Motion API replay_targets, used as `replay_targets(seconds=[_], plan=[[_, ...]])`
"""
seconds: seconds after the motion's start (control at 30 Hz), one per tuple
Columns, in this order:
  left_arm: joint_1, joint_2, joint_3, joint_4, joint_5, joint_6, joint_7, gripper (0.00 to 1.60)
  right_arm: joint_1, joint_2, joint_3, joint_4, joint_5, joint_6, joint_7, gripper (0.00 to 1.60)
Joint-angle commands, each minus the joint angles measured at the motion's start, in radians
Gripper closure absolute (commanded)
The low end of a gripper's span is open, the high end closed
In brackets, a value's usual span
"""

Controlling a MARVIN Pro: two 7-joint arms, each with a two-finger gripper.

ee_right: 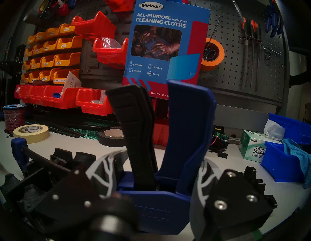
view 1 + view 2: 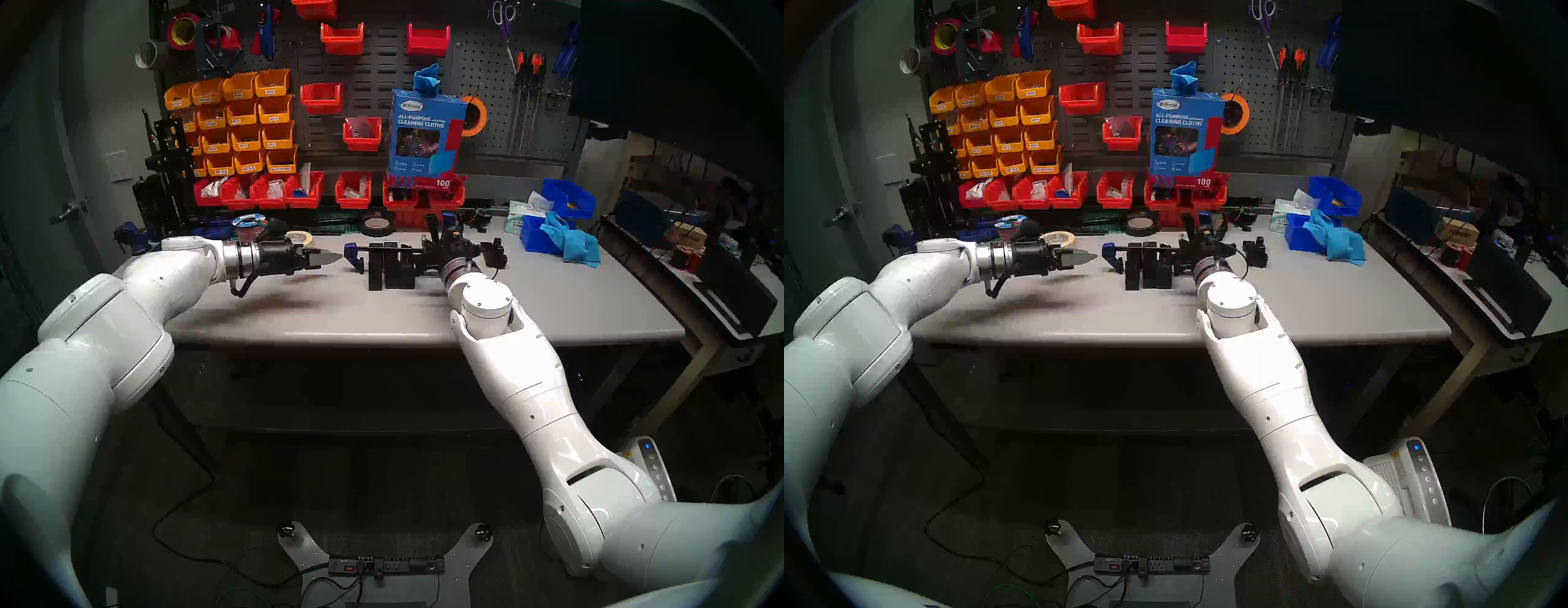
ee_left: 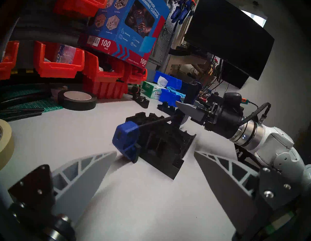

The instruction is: Clamp the two 3D printed pieces together with the clamp

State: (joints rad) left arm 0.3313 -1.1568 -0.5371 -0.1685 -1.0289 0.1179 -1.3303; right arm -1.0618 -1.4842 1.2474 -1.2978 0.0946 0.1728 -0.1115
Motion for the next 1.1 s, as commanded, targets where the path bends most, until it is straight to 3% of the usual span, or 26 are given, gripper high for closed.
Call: replay_targets(seconds=[0.0,1.07], plan=[[-0.025,-0.001,-0.005,-0.001,-0.003,0.003,-0.008,0.0,0.012,0.002,0.003,-0.027,-0.002,-0.012,0.0,1.6],[-0.02,-0.026,-0.005,0.003,0.001,-0.004,0.021,0.0,0.003,0.004,0.009,-0.034,-0.002,-0.013,-0.003,1.6]])
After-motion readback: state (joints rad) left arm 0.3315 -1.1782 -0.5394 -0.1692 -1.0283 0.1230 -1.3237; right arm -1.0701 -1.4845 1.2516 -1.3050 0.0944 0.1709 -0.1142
